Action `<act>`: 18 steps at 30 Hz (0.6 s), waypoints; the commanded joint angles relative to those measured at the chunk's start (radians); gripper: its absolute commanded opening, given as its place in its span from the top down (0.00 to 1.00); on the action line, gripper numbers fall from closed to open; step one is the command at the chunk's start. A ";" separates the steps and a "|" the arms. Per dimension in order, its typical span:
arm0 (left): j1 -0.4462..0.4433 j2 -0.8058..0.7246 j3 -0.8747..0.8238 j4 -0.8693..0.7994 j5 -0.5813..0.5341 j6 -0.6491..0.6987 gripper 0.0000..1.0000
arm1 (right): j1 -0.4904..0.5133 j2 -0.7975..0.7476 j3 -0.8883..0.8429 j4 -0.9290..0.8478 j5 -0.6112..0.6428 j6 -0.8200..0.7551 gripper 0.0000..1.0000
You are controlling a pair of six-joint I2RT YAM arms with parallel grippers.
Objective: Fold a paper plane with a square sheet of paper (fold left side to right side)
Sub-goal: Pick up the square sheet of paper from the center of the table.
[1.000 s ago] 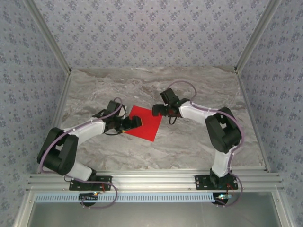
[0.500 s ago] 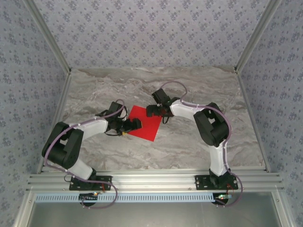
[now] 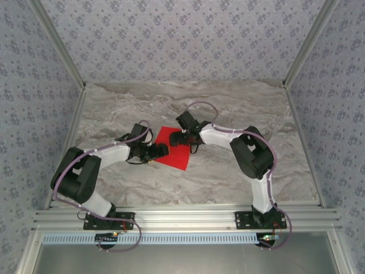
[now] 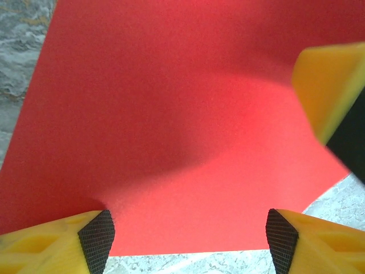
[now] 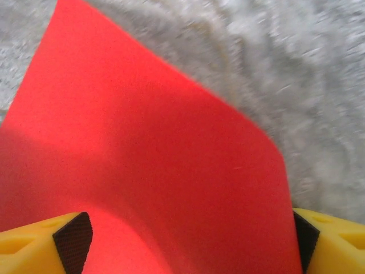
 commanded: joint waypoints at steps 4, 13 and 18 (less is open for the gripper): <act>0.000 -0.036 -0.028 0.010 -0.024 0.000 0.26 | 0.035 -0.010 0.012 -0.072 -0.112 -0.011 0.33; 0.111 -0.237 -0.052 -0.004 0.085 0.023 0.22 | -0.014 -0.138 -0.075 0.045 -0.264 -0.069 0.65; 0.220 -0.361 -0.082 0.010 0.183 0.035 0.19 | -0.061 -0.240 -0.156 0.151 -0.432 -0.074 0.74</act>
